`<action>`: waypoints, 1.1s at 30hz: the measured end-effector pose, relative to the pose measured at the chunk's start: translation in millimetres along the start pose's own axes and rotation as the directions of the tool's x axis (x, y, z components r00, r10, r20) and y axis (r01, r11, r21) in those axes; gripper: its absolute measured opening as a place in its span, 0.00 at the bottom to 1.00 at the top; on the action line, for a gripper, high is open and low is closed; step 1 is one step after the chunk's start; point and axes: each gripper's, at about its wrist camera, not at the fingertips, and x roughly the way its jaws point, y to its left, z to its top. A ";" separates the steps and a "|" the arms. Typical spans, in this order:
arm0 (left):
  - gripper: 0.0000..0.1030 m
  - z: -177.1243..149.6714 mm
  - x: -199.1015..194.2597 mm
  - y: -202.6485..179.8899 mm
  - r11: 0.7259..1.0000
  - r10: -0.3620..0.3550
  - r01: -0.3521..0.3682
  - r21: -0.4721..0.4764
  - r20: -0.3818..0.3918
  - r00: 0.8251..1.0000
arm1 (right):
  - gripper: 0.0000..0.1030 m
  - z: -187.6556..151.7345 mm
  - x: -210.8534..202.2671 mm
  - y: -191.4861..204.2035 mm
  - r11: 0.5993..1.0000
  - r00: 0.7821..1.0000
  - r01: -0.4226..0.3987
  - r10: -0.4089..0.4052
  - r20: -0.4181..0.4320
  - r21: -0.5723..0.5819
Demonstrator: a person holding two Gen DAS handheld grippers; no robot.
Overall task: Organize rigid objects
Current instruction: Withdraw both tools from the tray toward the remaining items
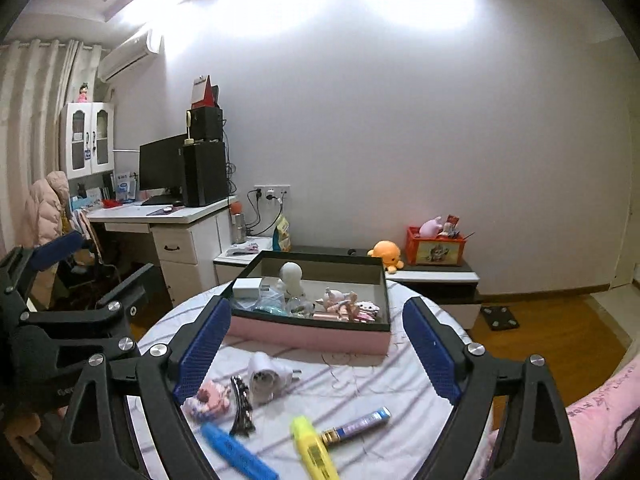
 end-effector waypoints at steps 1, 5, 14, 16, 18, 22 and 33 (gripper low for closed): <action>1.00 -0.5 -3.3 0.4 1.000 -0.003 0.003 -0.005 0.000 1.000 | 0.87 -1.3 -7.2 1.5 1.000 1.000 0.009 -0.009 0.010 -0.007; 1.00 -5.9 -15.8 5.7 0.998 -0.034 0.034 -0.047 0.000 0.999 | 0.87 -5.6 -27.6 4.4 1.000 0.999 0.026 -0.025 0.035 -0.015; 1.00 -9.7 -24.2 6.8 0.996 -0.061 0.061 -0.070 0.000 0.998 | 0.87 -12.4 -51.8 15.7 0.998 0.996 0.049 -0.045 0.076 -0.041; 1.00 -12.2 -22.6 7.9 0.994 -0.078 0.077 -0.081 -0.012 0.997 | 0.87 -14.3 -52.4 16.8 0.998 0.996 0.052 -0.048 0.078 -0.044; 1.00 -16.4 -19.6 8.1 0.993 -0.090 0.087 -0.080 -0.031 0.996 | 0.87 -16.1 -52.2 17.9 0.998 0.996 0.050 -0.047 0.075 -0.044; 1.00 -30.1 -13.7 8.2 0.995 -0.078 0.074 -0.062 -0.064 0.995 | 0.87 -24.9 -42.2 19.7 0.998 0.998 0.041 -0.039 0.039 -0.044; 1.00 -94.8 35.5 10.1 0.992 -0.126 0.114 -0.057 -0.300 0.945 | 0.87 -73.7 12.9 22.5 1.000 0.987 0.013 -0.016 -0.161 -0.021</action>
